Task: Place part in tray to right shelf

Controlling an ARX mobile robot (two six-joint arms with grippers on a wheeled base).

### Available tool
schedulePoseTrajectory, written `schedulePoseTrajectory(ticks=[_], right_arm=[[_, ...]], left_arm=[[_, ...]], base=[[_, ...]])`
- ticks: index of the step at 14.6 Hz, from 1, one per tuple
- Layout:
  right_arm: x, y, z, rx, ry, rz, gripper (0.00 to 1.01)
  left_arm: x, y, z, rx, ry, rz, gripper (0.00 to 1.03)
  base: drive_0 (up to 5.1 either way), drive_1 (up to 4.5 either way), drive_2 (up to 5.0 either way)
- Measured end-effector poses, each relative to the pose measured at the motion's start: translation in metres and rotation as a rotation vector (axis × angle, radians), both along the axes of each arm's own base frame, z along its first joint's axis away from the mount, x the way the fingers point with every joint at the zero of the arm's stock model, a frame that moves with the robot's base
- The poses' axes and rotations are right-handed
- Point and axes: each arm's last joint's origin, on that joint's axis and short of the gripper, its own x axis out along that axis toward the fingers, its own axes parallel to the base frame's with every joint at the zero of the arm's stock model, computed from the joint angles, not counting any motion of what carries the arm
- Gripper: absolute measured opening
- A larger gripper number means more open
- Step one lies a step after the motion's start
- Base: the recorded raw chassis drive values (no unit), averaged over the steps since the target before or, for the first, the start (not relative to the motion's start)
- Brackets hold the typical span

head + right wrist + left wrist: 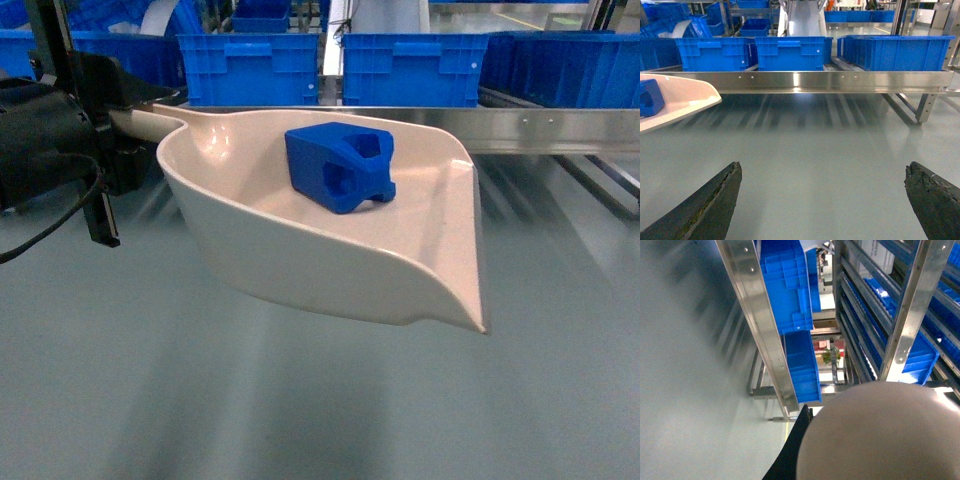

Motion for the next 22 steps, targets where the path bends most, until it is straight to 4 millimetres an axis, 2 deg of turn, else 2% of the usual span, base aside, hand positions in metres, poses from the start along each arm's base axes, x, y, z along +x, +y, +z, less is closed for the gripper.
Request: schedulePoseTrajectory(ticks=[22], right_arm=[[0.0, 0.0, 0.0002, 0.0, -0.002, 0.0, 0.98]], left_arm=[[-0.0001, -0.0006, -0.0004, 0.001, 0.004, -0.005, 0.12]], base=[[0.1, 4.45, -4.2]])
